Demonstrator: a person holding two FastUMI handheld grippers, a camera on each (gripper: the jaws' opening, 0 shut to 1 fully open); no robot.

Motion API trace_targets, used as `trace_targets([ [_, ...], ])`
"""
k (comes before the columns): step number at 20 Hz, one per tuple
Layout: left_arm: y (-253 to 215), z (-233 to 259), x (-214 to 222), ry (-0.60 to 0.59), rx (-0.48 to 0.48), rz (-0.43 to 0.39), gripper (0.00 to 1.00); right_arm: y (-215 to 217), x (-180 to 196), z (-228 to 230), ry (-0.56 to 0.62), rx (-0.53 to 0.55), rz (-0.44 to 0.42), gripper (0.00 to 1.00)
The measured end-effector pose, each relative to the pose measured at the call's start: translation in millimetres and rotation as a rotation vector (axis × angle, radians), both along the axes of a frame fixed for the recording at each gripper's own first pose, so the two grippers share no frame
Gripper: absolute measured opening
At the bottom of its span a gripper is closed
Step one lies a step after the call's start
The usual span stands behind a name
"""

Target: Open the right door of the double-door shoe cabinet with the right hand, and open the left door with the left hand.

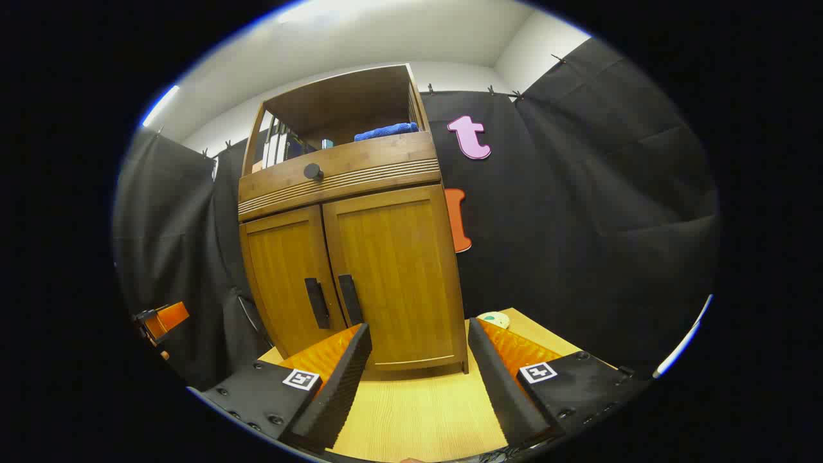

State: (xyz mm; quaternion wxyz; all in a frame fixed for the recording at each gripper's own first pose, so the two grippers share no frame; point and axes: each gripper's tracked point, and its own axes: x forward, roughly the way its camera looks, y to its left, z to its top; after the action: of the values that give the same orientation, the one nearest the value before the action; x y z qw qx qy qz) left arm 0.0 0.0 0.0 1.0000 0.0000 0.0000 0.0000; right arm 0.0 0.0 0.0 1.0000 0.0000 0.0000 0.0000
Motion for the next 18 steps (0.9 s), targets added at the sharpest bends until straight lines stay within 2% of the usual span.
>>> trace_targets([
  [4,-2.1,-2.9,4.2,0.013,0.0,-0.006,0.92,-1.2,2.7,-1.6,0.006,0.0,0.0,1.0],
  [5,-3.3,-3.6,5.0,0.017,-0.002,-0.009,0.92,-1.1,2.9,-1.9,0.007,0.0,0.001,1.0],
  [6,-3.5,-4.8,6.2,0.02,-0.003,-0.011,0.97,-1.3,3.4,-2.7,0.008,-0.001,0.0,0.98],
  [7,-3.6,-5.0,7.4,0.02,-0.002,-0.011,0.97,-1.5,3.4,-2.4,0.009,-0.002,-0.001,0.98],
  [8,-2.8,-5.7,8.4,0.021,-0.001,-0.01,0.92,-1.8,4.3,-3.4,0.011,-0.002,-0.001,0.98],
  [11,-2.3,-6.3,12.3,0.023,0.0,-0.007,0.92,-2.8,6.9,-4.2,0.015,-0.004,-0.002,0.98],
  [12,-1.8,-7.8,14.1,0.024,0.002,-0.007,0.95,-3.0,7.5,-5.9,0.017,-0.004,-0.002,0.98],
  [14,-2.8,-10.0,14.8,0.029,0.003,-0.011,0.92,-3.8,8.7,-7.0,0.021,-0.003,-0.003,1.0],
  [17,-6.2,-10.7,15.0,0.03,0.011,-0.022,0.92,-4.3,11.4,-8.6,0.024,-0.003,-0.005,0.98],
  [18,-6.7,-10.9,15.4,0.028,0.015,-0.024,0.95,-4.3,11.8,-8.5,0.023,-0.002,-0.006,0.98],
])
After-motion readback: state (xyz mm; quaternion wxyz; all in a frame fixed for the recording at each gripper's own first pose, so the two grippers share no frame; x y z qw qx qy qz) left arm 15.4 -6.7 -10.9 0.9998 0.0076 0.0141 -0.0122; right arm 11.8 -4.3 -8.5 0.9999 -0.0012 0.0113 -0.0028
